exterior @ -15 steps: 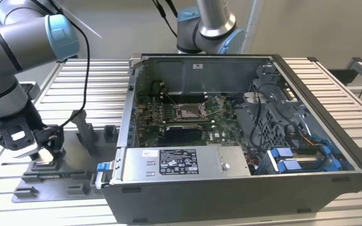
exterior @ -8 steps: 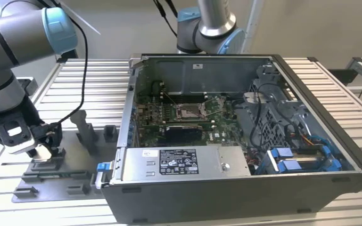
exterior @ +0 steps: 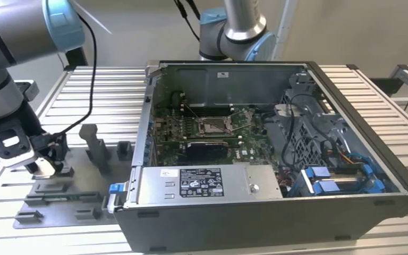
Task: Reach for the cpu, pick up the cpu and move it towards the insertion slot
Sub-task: 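Pick up the cpu and move it towards the insertion slot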
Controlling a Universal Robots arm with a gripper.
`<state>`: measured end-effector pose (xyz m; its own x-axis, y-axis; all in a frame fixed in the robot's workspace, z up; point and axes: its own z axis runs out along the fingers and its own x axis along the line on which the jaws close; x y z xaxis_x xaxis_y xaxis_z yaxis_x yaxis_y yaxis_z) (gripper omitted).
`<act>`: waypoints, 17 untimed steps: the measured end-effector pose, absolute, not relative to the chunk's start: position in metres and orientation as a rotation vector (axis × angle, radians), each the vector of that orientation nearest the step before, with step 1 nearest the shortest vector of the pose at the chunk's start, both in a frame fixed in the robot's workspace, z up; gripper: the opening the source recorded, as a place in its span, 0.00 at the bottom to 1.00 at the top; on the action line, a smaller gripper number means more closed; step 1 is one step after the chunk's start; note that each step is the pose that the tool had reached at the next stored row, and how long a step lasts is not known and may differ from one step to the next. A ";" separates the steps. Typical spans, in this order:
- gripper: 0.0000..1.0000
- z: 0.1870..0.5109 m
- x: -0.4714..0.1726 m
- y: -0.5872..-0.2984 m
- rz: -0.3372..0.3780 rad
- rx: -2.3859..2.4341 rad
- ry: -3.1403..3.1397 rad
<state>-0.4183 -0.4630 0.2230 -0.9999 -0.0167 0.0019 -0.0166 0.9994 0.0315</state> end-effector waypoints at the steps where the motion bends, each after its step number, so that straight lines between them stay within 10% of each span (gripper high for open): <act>1: 0.00 0.224 -0.418 -0.463 -0.050 0.026 -3.139; 17: 0.00 0.247 -0.418 -0.463 -0.049 0.026 -3.139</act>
